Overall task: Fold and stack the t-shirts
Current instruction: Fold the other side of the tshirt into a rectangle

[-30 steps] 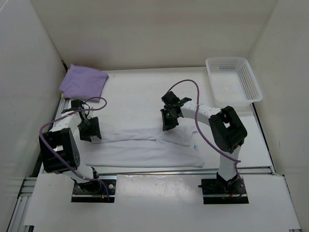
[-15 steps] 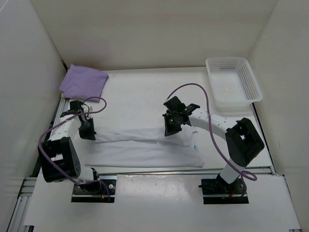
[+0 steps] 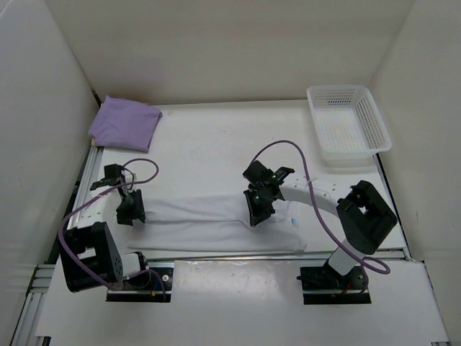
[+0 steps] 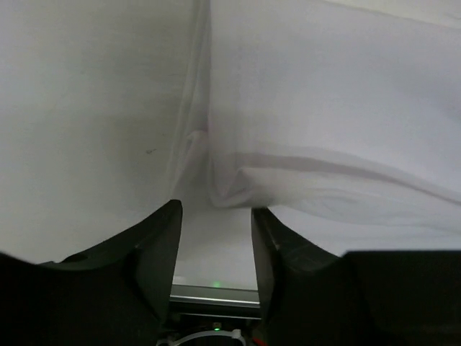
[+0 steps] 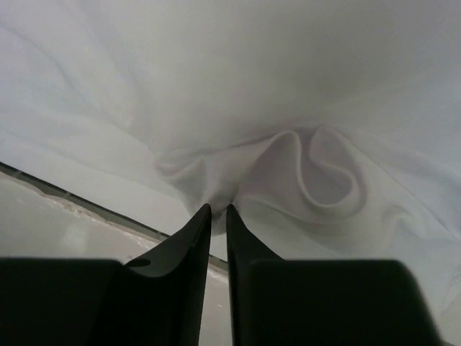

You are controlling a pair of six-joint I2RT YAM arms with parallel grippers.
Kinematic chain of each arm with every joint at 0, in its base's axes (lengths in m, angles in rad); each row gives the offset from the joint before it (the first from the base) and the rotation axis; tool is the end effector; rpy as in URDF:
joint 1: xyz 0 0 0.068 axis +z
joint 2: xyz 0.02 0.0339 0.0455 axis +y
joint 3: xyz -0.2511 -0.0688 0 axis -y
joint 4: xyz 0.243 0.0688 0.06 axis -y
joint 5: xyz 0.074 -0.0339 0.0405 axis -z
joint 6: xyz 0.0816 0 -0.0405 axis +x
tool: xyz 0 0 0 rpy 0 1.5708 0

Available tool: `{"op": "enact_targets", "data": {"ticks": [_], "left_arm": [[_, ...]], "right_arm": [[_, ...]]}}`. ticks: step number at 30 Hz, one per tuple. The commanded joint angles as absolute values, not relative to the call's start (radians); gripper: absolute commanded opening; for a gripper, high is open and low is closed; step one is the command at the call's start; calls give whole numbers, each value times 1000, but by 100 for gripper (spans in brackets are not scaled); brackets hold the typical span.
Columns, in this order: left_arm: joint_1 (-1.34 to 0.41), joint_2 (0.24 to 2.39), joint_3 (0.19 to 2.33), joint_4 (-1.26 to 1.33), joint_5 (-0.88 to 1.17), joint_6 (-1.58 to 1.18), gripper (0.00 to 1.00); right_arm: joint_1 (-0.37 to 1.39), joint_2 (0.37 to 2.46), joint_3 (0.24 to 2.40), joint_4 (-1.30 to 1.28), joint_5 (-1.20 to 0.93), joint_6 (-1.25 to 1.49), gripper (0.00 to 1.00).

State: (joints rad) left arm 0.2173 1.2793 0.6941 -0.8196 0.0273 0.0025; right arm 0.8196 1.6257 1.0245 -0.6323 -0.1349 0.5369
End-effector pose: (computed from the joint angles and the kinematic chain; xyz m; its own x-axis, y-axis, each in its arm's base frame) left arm 0.2048 0.0429 0.1164 -0.9636 -0.2102 -0.1653 -0.2087 0.9776 -0.0265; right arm 0.2099 0.2409 0.1301 -0.9394 -0.2634 -0.2195 -0.3190 0.9060 0.2783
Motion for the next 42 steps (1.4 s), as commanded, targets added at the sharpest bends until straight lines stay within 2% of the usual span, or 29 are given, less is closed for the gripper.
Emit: {"op": "enact_targets", "data": {"ticks": [1,2,3,7,11,15,20,23,25,26,27,28,31,33,39,40,42], "left_arm": [[271,1197,706,-833,40,0,57],[284,1174,706,-847,55,0,63],[293,1163,722,-879,95,0,72],[302,1144,775,-937,193,0,79],[290,1236,843,-905,225,0,82],[241,1425,893,-916,216,0,80],[190,1479,884,-890,181,0,80],[172,1488,847,-867,170,0,73],[163,1488,824,-867,170,0,66],[163,1488,824,-858,161,0,60],[163,1488,815,-857,161,0,48],[163,1488,802,-857,161,0,41],[163,1459,792,-845,161,0,26],[163,1448,782,-845,161,0,24],[163,1395,782,-845,118,0,25],[163,1382,782,-845,106,0,28],[163,1370,782,-845,97,0,32]], "right_arm": [[867,1586,1006,-689,-169,540,23],[880,1566,997,-689,-169,540,31],[881,1556,986,-698,-169,540,33],[917,1484,976,-698,-216,508,33],[927,1408,985,-709,-225,482,34],[870,1348,994,-709,-189,509,37],[812,1312,1003,-732,-135,549,37],[801,1298,983,-723,-176,529,37],[792,1298,983,-732,-218,488,37],[792,1298,974,-748,-233,488,37],[792,1276,956,-749,-233,479,37],[792,1266,944,-762,-233,479,37],[792,1214,910,-776,-160,479,37],[801,1203,899,-776,-114,479,37],[828,1239,919,-815,105,603,37],[775,1205,875,-795,180,667,37],[753,1195,849,-761,170,696,37]]}}
